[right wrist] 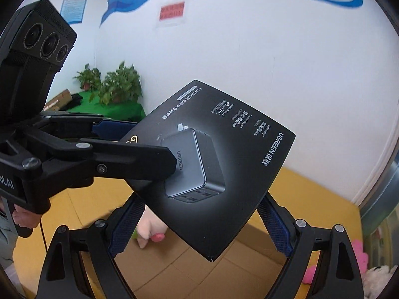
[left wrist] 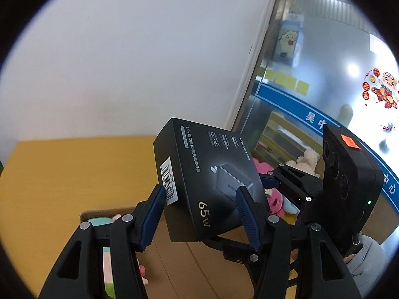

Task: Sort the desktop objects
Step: 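Lift the charger box with the left tool and lower it into the cardboard box, then open the left tool to release the charger box and withdraw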

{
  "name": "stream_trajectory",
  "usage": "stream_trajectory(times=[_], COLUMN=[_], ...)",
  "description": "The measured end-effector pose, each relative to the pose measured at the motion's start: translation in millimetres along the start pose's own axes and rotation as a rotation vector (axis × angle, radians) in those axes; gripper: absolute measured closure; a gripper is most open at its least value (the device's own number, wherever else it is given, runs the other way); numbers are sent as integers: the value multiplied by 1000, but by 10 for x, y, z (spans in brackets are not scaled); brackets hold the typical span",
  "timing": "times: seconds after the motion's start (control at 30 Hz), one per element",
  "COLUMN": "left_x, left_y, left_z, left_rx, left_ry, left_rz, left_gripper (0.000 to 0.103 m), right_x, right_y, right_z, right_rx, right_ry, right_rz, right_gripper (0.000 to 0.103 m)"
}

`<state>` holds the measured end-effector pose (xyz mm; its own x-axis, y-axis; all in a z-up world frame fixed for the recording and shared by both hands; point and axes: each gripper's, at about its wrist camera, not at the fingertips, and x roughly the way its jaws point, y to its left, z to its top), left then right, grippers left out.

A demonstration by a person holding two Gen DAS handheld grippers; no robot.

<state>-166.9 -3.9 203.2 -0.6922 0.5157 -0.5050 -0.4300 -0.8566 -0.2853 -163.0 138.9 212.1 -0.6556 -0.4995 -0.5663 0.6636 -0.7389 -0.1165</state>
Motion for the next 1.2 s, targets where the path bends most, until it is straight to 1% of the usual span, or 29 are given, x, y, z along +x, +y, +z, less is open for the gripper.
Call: stream_trajectory(times=[0.07, 0.13, 0.23, 0.33, 0.47, 0.6, 0.73, 0.87, 0.9, 0.93, 1.03, 1.13, 1.2], left_x=[324, 594, 916, 1212, 1469, 1635, 1742, 1815, 1848, 1873, 1965, 1891, 1681], left_y=[191, 325, 495, 712, 770, 809, 881, 865, 856, 850, 748, 711, 698], left_z=[-102, -217, -349, -522, -697, -808, -907, -948, -956, -969, -988, -999, -964], left_rx=[-46, -60, -99, -164, -199, -227, -247, -227, -228, -224, -170, -136, -116], left_ry=[65, 118, 182, 259, 334, 404, 446, 478, 487, 495, 521, 499, 444], left_rz=[7, 33, 51, 49, 63, 87, 112, 138, 141, 149, 202, 228, 280], left_gripper=[45, 45, 46, 45, 45, 45, 45, 46, 46, 46, 48, 48, 48], right_x=[335, 675, 1098, 1524, 1821, 1987, 2098, 2109, 2206, 2216, 2243, 2213, 2126], right_y=[-92, -193, -327, -383, -452, -509, -472, -540, -506, -529, -541, -533, -510], right_z=[-182, -368, -606, -805, -1052, -1318, -1407, -1508, -1475, -1502, -1582, -1551, -1492], right_rx=[18, 53, 113, 133, 160, 191, 204, 229, 237, 245, 278, 287, 272], right_ry=[53, 97, 150, 228, 308, 375, 419, 453, 461, 468, 496, 507, 501], right_rz=[19, 55, 112, 127, 148, 177, 183, 192, 192, 189, 178, 174, 140], right_gripper=[13, 13, 13, 13, 13, 13, 13, 14, 14, 14, 14, 13, 13])
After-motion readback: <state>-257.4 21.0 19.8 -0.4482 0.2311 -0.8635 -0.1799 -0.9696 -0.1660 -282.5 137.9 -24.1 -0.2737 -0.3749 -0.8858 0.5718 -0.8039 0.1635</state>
